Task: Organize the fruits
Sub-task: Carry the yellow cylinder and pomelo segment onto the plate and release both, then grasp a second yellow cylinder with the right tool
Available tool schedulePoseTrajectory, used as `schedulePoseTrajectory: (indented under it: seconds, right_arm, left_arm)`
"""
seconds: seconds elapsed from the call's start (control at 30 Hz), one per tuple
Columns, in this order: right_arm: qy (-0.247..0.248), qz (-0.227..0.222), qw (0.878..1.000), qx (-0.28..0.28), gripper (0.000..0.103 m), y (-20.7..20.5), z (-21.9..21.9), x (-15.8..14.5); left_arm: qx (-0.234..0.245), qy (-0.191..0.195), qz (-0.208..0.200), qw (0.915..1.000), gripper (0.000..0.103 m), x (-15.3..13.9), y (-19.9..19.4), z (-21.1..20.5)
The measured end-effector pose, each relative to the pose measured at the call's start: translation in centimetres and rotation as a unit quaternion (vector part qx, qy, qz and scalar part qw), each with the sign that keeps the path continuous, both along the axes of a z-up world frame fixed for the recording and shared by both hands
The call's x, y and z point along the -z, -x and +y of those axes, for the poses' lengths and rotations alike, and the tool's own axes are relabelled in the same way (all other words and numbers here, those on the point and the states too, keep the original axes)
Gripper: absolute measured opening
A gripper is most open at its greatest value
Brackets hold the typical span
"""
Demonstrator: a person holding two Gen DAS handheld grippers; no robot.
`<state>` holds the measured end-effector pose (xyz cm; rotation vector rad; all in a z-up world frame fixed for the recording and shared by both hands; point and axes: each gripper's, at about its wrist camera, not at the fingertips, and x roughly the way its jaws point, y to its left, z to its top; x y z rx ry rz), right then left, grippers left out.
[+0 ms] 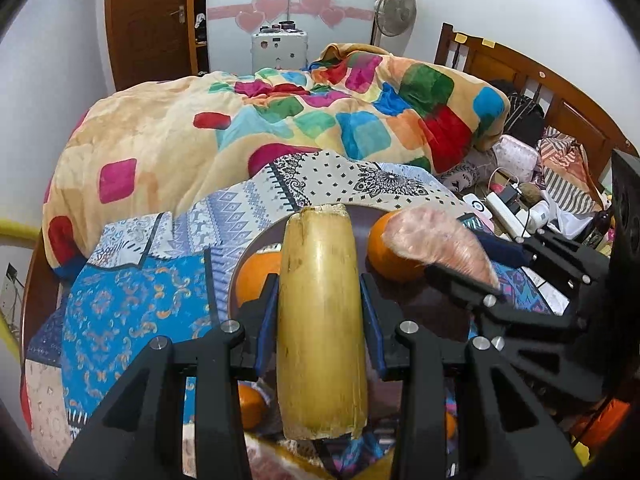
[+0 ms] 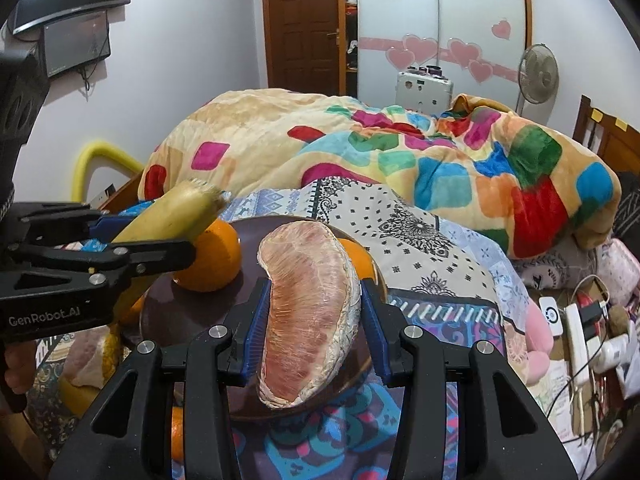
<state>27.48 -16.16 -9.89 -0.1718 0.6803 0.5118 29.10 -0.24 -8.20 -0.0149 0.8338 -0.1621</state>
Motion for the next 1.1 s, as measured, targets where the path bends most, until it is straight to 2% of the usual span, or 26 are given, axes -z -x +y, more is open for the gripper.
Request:
schedulePoseTrajectory:
  seconds: [0.2, 0.27, 0.37, 0.43, 0.8, 0.93, 1.1]
  right_arm:
    - [0.004, 0.004, 1.000, -0.012, 0.041, -0.4, 0.5, 0.2]
    - [0.005, 0.007, 1.000, -0.015, 0.042, -0.5, 0.6, 0.3]
    - [0.005, 0.004, 1.000, -0.011, 0.043, -0.4, 0.5, 0.2]
    - [0.002, 0.009, 1.000, -0.011, 0.044, -0.4, 0.4, 0.1]
    - [-0.008, 0.009, 1.000, -0.007, 0.045, 2.2, -1.2, -1.2]
    - [-0.006, 0.002, 1.000, -0.005, 0.046, 4.0, -1.7, -1.8]
    - [-0.005, 0.000, 1.000, -0.008, 0.052, 6.4, -2.1, -1.8]
  left_arm:
    - [0.005, 0.001, 0.011, 0.9999, 0.038, 0.6, -1.2, -0.5]
    - [0.004, -0.005, 0.002, 1.0000, 0.038, 0.5, -1.3, -0.8]
    - [0.015, 0.007, -0.002, 0.9999, 0.041, -0.2, -1.2, -1.1]
    - [0.011, -0.008, -0.008, 0.9999, 0.041, -0.6, -1.1, -1.5]
    - [-0.002, -0.020, -0.019, 0.9996, 0.041, -2.2, 2.8, 0.1]
    - [-0.010, -0.026, -0.013, 0.9995, 0.041, -2.1, 4.8, 1.2]
    - [-0.019, -0.039, 0.006, 0.9990, 0.042, -0.8, 7.5, 2.8]
